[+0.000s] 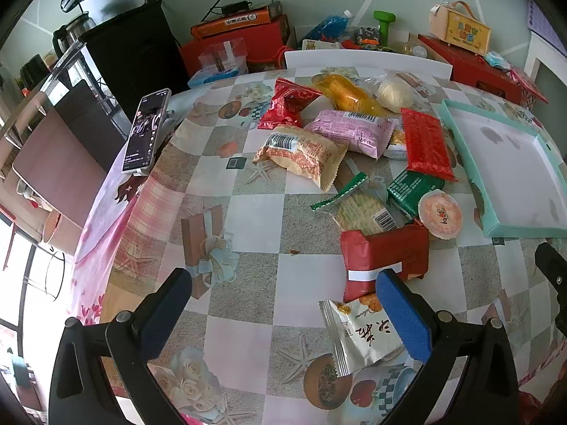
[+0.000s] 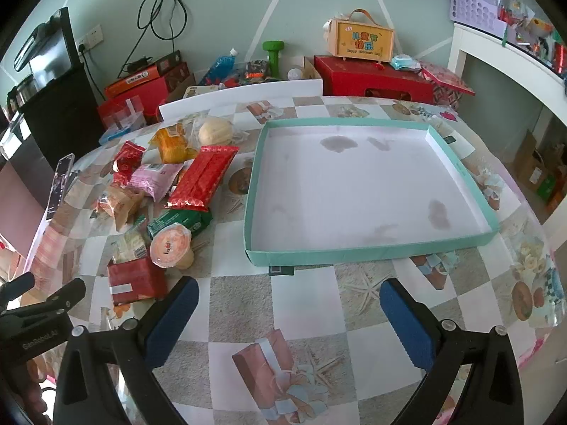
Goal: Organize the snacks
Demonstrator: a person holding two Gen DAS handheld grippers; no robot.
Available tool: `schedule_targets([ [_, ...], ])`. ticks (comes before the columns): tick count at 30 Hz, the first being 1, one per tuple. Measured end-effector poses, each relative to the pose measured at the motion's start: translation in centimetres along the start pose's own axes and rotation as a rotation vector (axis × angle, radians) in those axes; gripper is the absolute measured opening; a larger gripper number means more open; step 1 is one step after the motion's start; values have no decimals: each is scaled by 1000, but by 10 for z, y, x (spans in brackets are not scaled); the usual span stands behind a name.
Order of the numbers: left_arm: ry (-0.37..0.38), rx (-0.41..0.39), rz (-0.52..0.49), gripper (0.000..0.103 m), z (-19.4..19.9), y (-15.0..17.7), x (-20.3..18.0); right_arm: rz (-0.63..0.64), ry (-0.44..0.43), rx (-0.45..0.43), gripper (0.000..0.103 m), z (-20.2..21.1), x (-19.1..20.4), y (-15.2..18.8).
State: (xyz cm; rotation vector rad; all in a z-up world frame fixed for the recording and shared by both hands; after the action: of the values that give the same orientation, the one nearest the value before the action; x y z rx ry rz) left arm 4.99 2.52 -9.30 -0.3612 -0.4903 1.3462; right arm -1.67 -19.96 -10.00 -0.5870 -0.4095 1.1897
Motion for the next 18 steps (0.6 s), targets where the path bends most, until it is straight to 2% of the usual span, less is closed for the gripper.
schedule_targets([
  [10, -4, -15, -7, 103, 3, 0, -2, -5, -2, -4, 103, 1, 0, -1],
  [18, 0, 13, -20, 103, -2, 1, -4, -17, -22, 13, 103, -1, 2, 1],
])
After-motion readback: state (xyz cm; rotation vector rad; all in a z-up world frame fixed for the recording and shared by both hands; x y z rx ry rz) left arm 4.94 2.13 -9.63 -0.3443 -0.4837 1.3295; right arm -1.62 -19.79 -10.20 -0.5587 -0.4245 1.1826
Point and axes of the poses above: each gripper's, at about its wrist camera, not at the fingertips, and z roughly against the way its jaws point, x to its left, y to its underside, the point moved 6 cm from there along -z, roughly the way its jaws point, and after that the axes turned 2 degrees about z, right-handed, at the moved point
